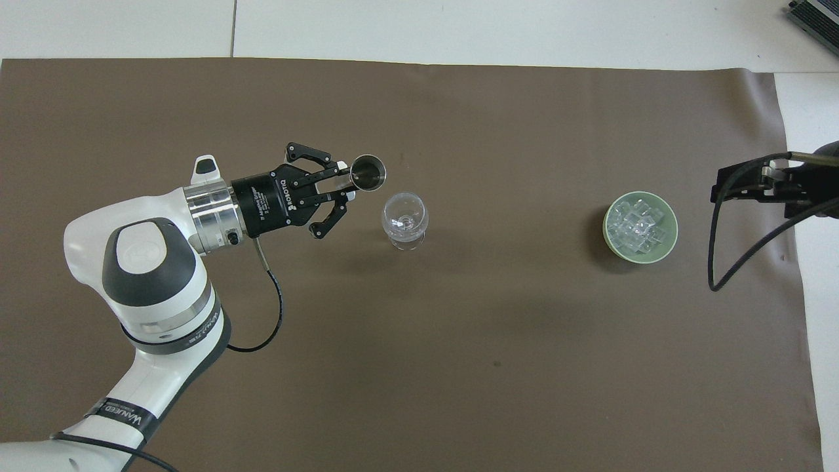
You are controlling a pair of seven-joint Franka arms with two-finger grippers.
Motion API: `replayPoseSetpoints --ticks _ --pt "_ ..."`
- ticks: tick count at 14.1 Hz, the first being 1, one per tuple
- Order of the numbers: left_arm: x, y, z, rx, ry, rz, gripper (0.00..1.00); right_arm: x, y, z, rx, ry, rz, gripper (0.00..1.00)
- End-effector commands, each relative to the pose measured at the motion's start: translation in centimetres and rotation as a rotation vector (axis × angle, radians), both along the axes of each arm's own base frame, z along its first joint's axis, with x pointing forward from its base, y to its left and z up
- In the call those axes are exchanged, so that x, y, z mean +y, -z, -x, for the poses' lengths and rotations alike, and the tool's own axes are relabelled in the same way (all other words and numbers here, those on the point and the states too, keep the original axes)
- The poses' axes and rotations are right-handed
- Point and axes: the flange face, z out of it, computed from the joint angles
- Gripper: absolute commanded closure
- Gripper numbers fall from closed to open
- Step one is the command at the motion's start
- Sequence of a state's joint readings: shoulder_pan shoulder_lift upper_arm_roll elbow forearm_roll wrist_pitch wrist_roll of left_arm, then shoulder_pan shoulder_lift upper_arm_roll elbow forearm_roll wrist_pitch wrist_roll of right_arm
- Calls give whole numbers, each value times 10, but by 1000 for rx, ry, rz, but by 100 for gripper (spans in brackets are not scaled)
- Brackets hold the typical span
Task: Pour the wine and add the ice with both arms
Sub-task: 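Tilt the silver cup over the wine glass with the left gripper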
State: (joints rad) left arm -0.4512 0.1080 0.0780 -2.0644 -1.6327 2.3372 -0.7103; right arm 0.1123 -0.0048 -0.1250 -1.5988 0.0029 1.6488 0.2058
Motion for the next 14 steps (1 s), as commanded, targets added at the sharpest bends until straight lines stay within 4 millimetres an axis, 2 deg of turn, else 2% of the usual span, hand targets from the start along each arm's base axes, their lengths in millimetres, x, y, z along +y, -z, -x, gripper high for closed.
replayPoseSetpoints --ticks 1,3,14 --pt "8 -3 6 -40 3 -51 100 -1 -1 7 5 -14 -26 0" --pt "11 -1 4 -65 -24 -87 100 -1 -1 7 5 -14 -25 0" --pt "-10 1 6 -234 -8 -225 100 -1 -1 7 5 -16 -25 0"
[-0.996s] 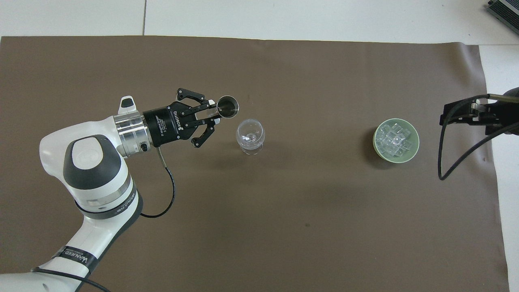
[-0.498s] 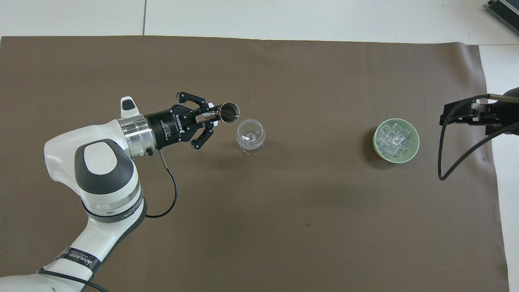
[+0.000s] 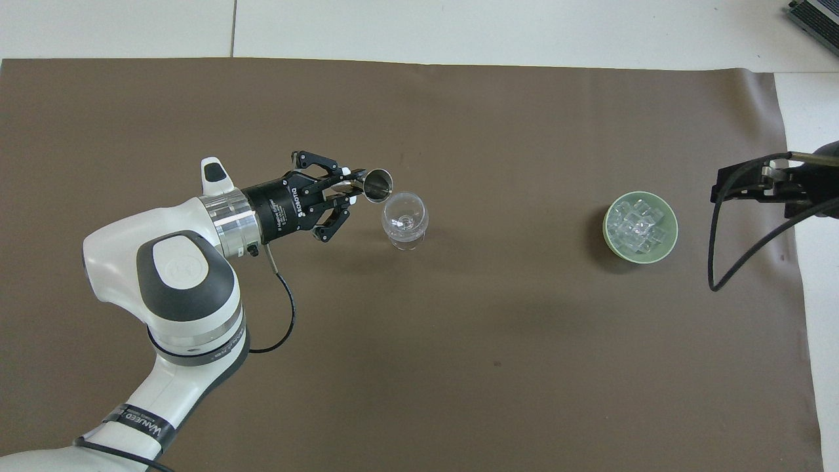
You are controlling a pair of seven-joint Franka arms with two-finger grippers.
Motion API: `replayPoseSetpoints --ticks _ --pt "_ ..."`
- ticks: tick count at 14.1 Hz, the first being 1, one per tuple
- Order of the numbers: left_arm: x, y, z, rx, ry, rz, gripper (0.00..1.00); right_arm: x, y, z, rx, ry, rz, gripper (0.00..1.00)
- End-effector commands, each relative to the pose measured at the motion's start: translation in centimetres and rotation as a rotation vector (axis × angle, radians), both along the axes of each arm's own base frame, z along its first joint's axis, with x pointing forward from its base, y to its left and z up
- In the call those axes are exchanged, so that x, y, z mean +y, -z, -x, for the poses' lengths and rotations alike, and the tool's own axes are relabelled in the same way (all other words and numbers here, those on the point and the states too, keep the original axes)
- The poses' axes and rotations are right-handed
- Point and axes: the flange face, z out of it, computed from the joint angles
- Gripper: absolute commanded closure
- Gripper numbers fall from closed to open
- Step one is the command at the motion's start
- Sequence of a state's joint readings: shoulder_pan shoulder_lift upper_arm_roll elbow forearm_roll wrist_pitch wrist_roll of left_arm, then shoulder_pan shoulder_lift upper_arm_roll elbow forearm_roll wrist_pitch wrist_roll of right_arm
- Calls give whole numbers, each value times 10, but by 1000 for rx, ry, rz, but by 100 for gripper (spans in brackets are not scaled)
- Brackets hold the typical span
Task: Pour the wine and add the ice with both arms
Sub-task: 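Tilt the silver cup over the wine glass with the left gripper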
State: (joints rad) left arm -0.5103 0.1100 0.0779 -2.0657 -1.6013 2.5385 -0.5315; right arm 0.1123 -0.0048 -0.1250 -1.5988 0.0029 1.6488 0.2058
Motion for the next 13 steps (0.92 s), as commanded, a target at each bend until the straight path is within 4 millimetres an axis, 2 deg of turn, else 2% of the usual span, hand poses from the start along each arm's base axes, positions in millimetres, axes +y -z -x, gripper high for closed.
replayPoseSetpoints --ticks 1,5,9,13 --pt "-3 -2 2 -54 12 -43 100 -1 -1 7 5 -14 -26 0" --pt "-3 -2 2 -102 32 -73 100 -1 -1 7 5 -14 -25 0" --pt "-18 -2 9 -153 44 -126 100 -1 -1 7 5 -14 -25 0" --pt "-21 -4 10 -193 56 -154 100 -1 -1 7 5 -14 -25 0"
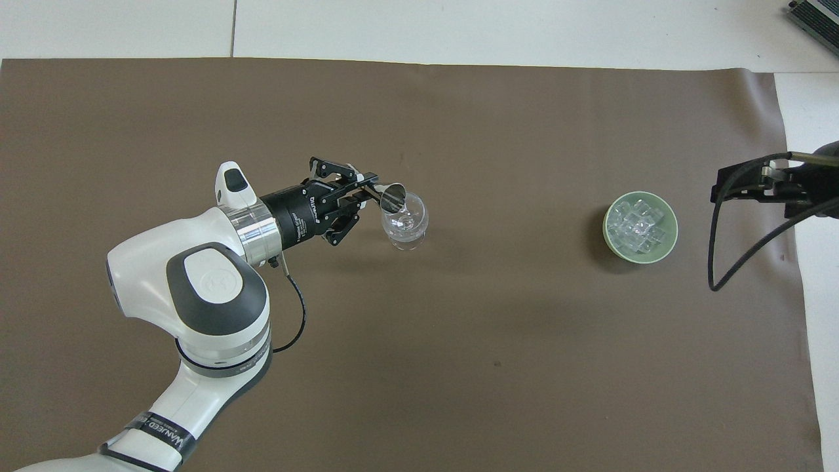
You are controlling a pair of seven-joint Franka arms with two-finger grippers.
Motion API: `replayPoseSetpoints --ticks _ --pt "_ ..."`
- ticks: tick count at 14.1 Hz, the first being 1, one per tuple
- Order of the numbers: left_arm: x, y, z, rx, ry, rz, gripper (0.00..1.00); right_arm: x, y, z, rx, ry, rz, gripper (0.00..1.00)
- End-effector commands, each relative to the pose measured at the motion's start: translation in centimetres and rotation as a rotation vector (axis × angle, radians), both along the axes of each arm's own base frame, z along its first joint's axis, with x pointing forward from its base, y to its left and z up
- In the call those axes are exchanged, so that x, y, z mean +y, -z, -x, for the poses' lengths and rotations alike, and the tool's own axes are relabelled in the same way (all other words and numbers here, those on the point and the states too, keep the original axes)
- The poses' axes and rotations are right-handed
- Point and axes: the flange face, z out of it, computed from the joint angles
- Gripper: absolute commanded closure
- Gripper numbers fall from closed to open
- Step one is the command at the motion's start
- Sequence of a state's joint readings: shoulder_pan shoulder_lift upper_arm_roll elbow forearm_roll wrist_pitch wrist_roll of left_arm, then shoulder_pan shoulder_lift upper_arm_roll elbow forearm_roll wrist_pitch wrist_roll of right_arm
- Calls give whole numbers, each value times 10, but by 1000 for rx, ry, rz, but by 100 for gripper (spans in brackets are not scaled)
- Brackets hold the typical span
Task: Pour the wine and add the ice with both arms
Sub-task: 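Tilt the silver cup over the wine glass with the left gripper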
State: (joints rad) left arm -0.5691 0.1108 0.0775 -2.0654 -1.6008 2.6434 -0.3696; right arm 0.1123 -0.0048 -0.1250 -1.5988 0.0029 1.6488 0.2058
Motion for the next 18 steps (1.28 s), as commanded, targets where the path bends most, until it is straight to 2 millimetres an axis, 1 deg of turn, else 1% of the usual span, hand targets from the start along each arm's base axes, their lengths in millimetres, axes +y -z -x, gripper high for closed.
replayPoseSetpoints --ticks 1,4,7,8,9,14,15,18 --pt "-3 -4 1 -59 -1 -52 100 -1 -1 7 5 -14 -25 0" --pt "-4 -11 -1 -87 -23 -70 100 -1 -1 7 5 -14 -25 0" --pt "-9 -11 3 -137 -10 -117 100 -1 -1 7 5 -14 -25 0" --pt "-9 -7 3 -145 -10 -136 100 -1 -1 7 5 -14 -26 0" --pt "-13 -6 5 -164 4 -153 100 -1 -1 7 5 -14 -25 0" --pt "-11 -7 6 -245 25 -227 100 -1 -1 7 5 -14 -26 0" --pt "-16 -7 9 -264 43 -241 100 -1 -1 7 5 -14 -25 0" --pt "-17 -9 10 -287 29 -274 100 -1 -1 7 5 -14 -25 0"
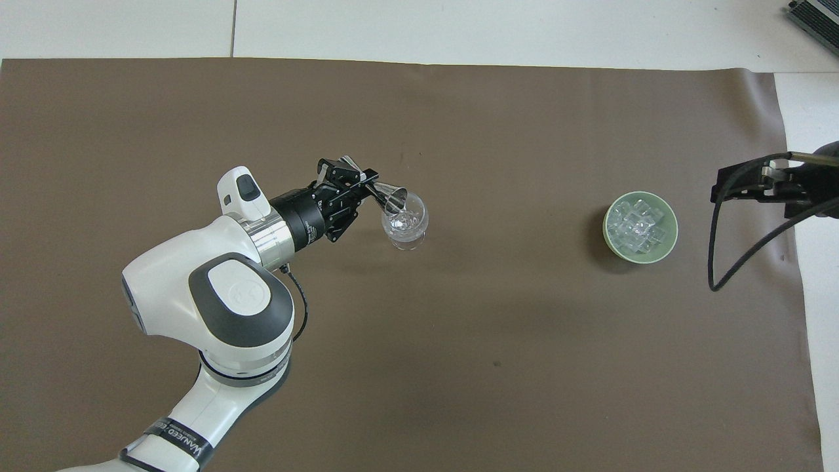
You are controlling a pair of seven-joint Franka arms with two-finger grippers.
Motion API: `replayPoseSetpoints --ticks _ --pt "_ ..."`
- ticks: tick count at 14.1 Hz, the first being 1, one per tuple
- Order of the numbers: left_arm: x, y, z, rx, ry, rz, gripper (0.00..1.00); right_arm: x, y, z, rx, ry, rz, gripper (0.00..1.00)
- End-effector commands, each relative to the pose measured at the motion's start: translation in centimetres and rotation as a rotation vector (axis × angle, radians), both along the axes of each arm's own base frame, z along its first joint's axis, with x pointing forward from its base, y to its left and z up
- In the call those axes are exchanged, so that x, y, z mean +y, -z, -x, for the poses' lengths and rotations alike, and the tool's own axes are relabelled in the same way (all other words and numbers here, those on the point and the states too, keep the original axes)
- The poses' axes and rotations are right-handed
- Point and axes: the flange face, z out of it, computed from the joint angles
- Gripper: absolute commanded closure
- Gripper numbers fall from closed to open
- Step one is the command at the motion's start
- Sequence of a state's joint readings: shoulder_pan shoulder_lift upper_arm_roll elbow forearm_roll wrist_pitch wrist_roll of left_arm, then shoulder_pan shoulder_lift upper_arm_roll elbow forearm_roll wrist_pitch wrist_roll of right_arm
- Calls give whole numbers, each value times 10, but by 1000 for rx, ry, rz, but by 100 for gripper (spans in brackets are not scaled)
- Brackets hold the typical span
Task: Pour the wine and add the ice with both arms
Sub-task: 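Tilt the silver cup over the wine glass with the left gripper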
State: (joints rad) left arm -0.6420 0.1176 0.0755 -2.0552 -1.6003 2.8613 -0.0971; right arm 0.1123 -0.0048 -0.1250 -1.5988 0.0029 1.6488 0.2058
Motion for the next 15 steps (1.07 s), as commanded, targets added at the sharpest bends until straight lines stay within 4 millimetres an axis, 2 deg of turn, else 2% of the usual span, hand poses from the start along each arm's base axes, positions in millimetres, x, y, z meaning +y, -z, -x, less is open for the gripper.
replayPoseSetpoints --ticks 1,15 --pt "-13 -4 6 -51 10 -52 100 -1 -1 7 5 -14 -25 0" --pt "-29 -14 18 -208 77 -197 100 -2 -1 8 4 -14 -25 0"
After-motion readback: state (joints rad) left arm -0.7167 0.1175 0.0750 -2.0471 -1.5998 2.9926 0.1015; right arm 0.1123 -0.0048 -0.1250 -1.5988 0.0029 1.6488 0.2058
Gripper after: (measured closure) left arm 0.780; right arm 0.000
